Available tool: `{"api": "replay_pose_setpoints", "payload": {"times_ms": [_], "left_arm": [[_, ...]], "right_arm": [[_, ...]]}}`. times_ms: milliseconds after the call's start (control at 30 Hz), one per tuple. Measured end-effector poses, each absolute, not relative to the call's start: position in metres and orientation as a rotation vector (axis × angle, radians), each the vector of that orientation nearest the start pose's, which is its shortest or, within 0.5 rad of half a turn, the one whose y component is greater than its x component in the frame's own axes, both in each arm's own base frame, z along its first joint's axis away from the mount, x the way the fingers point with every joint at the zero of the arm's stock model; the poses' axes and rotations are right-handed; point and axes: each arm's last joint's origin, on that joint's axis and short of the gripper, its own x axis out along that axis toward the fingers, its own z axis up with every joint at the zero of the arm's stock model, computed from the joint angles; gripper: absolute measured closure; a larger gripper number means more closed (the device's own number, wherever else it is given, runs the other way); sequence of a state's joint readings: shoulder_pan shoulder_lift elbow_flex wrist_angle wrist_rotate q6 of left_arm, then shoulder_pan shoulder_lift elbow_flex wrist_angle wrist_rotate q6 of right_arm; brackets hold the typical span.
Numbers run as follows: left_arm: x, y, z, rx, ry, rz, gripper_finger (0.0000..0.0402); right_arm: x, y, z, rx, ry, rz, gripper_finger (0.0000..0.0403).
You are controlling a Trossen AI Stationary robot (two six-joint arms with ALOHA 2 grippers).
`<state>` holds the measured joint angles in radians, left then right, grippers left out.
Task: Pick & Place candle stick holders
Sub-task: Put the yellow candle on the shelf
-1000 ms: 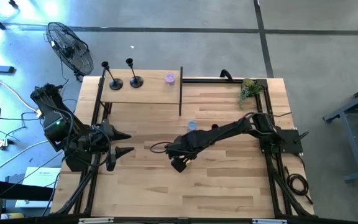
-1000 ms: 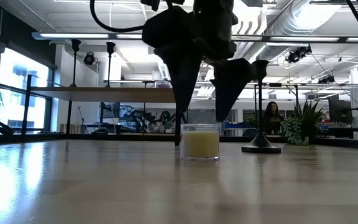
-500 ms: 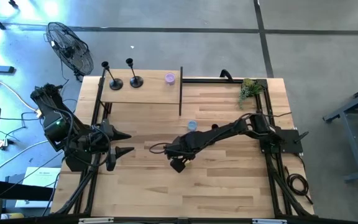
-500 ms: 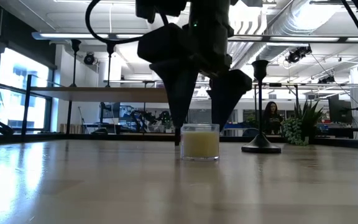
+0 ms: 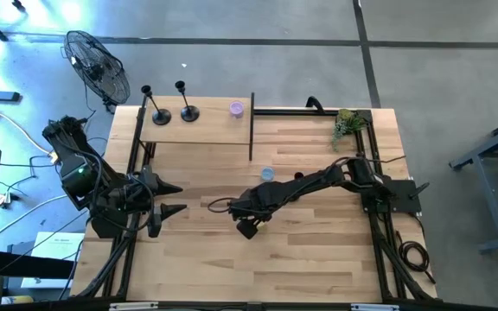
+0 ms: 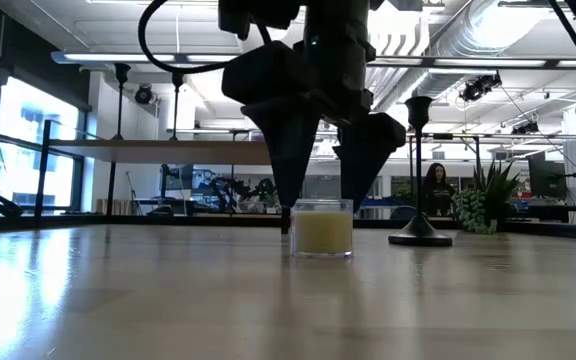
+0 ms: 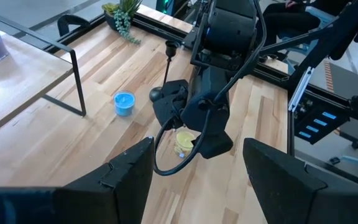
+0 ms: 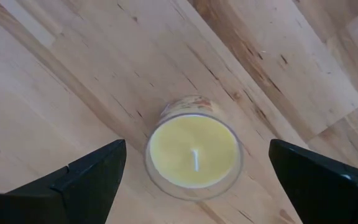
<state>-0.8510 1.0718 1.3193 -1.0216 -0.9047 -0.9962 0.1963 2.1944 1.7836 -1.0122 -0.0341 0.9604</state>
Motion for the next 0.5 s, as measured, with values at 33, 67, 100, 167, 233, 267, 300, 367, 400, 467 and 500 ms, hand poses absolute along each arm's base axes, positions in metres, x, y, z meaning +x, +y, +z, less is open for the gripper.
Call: {"api": "replay_pose_setpoints", "payload": {"times_ms": [33, 67, 100, 167, 233, 267, 300, 367, 400, 467, 500], "left_arm": [[0.134, -0.119, 0.394, -0.38, 0.406, 0.279, 0.0159], [0.134, -0.119, 0.394, -0.381, 0.406, 0.278, 0.0159], [0.134, -0.119, 0.394, -0.381, 0.407, 0.278, 0.0159], [0.134, -0.119, 0.394, -0.381, 0.407, 0.278, 0.0159], [0.134, -0.119, 0.394, -0.382, 0.407, 0.277, 0.0159], [0.134, -0.119, 0.394, -0.381, 0.408, 0.277, 0.0159], [0.134, -0.119, 0.394, -0.382, 0.41, 0.275, 0.0159], [0.134, -0.119, 0.394, -0.383, 0.411, 0.274, 0.0159], [0.134, -0.119, 0.394, -0.383, 0.411, 0.274, 0.0159], [0.134, -0.119, 0.393, -0.383, 0.413, 0.272, 0.0159], [0.134, -0.119, 0.393, -0.383, 0.413, 0.272, 0.0159]], "right_arm": [[0.429, 0.086, 0.178, 0.671, 1.383, -0.501, 0.0014], [0.429, 0.086, 0.176, 0.671, 1.384, -0.5, 0.0014], [0.43, 0.087, 0.174, 0.67, 1.389, -0.5, 0.0014], [0.431, 0.087, 0.17, 0.656, 1.397, -0.489, 0.0014], [0.432, 0.087, 0.167, 0.66, 1.406, -0.48, 0.0014], [0.432, 0.088, 0.165, 0.667, 1.413, -0.477, 0.0014], [0.433, 0.088, 0.164, 0.671, 1.416, -0.473, 0.0014], [0.433, 0.088, 0.163, 0.675, 1.423, -0.468, 0.0014], [0.433, 0.088, 0.163, 0.677, 1.423, -0.467, 0.0014], [0.433, 0.088, 0.163, 0.678, 1.42, -0.468, 0.0014], [0.433, 0.087, 0.163, 0.681, 1.42, -0.467, 0.0014]]}}
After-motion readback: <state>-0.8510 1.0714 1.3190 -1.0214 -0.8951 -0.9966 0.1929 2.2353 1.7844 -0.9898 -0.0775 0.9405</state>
